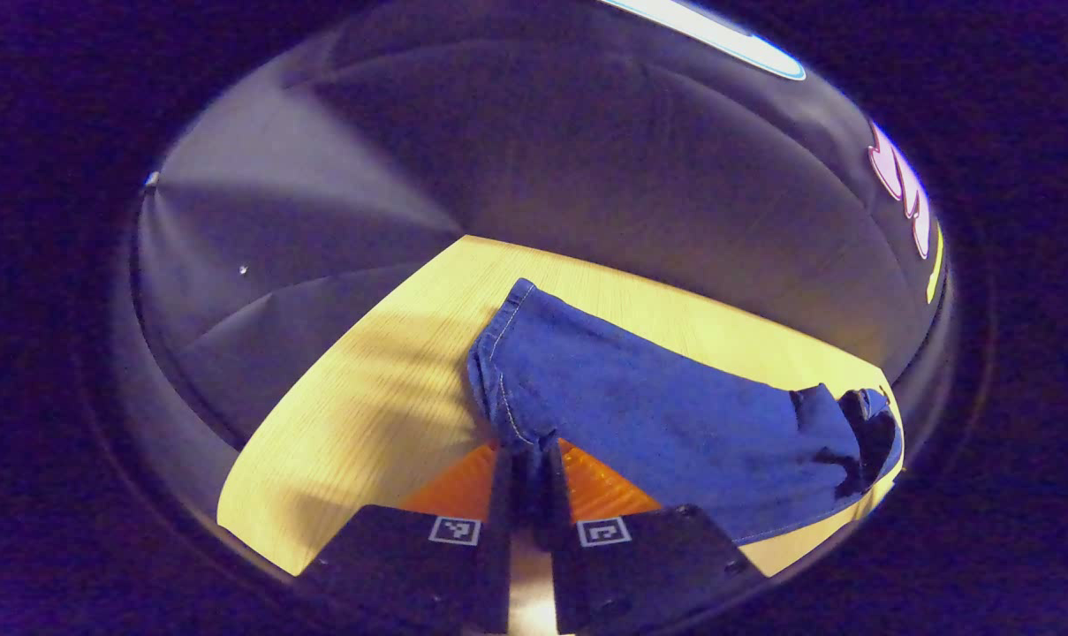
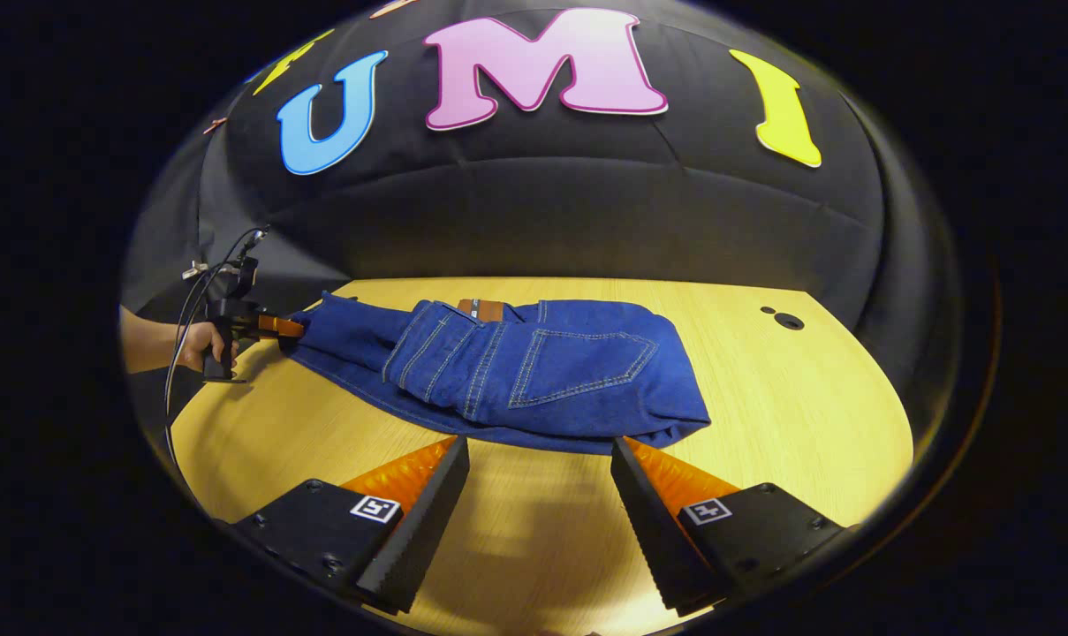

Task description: Grasp the waist and the cuffs of the jeans and fold them to make the two legs overlap; first hold the waist and fold one-third of the jeans toward the cuffs, then hold the cuffs and fold the remaining one-third in the same direction to finish folding.

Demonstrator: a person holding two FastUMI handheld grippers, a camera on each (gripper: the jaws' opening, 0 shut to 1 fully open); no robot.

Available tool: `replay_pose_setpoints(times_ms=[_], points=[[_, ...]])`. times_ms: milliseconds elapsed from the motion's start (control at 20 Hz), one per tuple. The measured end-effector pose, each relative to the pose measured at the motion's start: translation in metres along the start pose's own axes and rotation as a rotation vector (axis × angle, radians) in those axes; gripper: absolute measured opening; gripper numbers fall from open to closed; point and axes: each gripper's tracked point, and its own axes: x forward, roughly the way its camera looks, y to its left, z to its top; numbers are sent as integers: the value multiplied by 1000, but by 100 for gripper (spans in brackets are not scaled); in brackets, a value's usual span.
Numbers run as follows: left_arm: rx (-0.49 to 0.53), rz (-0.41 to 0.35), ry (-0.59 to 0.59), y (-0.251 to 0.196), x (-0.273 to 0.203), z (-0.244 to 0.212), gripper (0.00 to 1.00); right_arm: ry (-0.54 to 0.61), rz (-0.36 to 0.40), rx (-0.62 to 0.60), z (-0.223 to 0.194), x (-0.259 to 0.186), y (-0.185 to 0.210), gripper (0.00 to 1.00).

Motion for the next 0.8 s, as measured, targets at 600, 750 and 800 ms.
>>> replay_pose_setpoints(times_ms=[600,750,800], points=[[-155,26,-143,-8,-24,38,6,22,-39,-8,-8,-16,-20,100],[-146,-4,-182,-16,-60,55,6,-4,-68,-5,4,-19,-35,99],[-144,-6,-190,-18,-71,64,6,-11,-80,-3,9,-21,-42,99]])
